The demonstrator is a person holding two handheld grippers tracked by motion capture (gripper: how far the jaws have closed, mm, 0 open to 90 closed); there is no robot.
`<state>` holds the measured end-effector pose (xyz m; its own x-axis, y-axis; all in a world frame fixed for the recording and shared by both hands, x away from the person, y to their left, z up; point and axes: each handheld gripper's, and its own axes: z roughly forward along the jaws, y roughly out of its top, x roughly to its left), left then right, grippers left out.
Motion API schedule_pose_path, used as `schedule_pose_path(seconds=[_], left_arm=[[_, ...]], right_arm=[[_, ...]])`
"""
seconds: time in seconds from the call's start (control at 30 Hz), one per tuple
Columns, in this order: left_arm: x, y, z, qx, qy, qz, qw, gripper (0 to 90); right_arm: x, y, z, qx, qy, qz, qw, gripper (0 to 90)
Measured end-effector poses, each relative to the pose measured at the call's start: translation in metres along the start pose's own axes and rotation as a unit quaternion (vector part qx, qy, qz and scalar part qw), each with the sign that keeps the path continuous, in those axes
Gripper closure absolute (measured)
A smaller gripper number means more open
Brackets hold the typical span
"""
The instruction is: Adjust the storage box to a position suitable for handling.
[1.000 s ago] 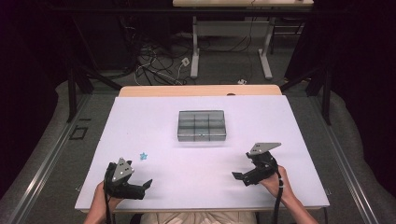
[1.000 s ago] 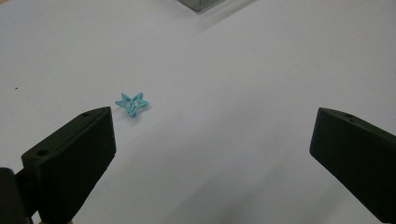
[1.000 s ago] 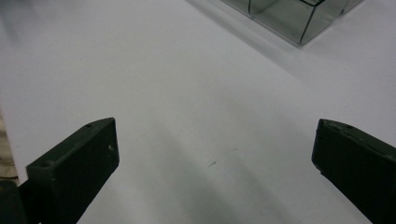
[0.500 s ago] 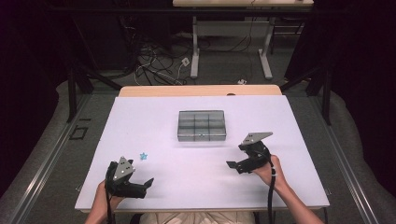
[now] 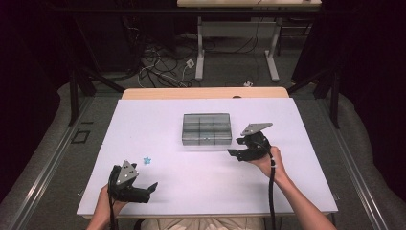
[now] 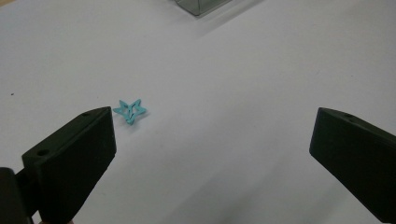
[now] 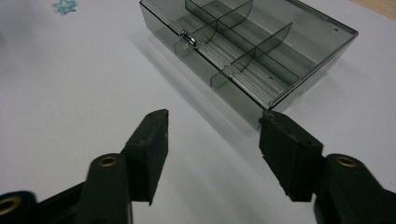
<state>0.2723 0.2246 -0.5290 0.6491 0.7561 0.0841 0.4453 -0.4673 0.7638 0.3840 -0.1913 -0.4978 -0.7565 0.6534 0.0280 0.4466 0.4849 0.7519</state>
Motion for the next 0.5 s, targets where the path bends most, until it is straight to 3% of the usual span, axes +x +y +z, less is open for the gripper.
schedule_pose_path(seconds=[0.07,0.1,0.13,0.17,0.2,0.33,0.5], left_arm=[[0.001,0.000,-0.001,0.003,-0.002,0.001,1.0000,0.2],[0.001,-0.001,0.000,-0.004,0.001,-0.003,1.0000,0.2],[0.000,-0.002,0.000,-0.006,0.000,-0.004,1.0000,0.1],[0.000,-0.002,0.000,-0.004,0.001,-0.004,1.0000,0.1],[0.000,-0.001,0.000,0.001,-0.002,-0.003,1.0000,0.1],[-0.001,-0.002,-0.001,0.001,0.002,0.003,1.0000,0.1],[0.001,-0.002,-0.002,-0.003,0.005,-0.003,1.0000,0.2]], right_arm=[[-0.002,0.007,0.004,0.002,-0.009,-0.008,0.9999,58.7],[-0.002,0.007,0.004,0.002,-0.009,-0.008,0.9999,58.7],[-0.005,0.013,0.007,-0.004,-0.006,-0.003,1.0000,66.6],[-0.005,0.013,0.007,-0.004,-0.006,-0.003,1.0000,66.6],[-0.007,0.019,0.010,0.000,-0.006,-0.004,1.0000,73.7],[-0.014,0.029,0.018,0.000,-0.011,-0.002,0.9999,83.5],[-0.019,0.037,0.025,-0.005,-0.023,0.000,0.9997,88.9]])
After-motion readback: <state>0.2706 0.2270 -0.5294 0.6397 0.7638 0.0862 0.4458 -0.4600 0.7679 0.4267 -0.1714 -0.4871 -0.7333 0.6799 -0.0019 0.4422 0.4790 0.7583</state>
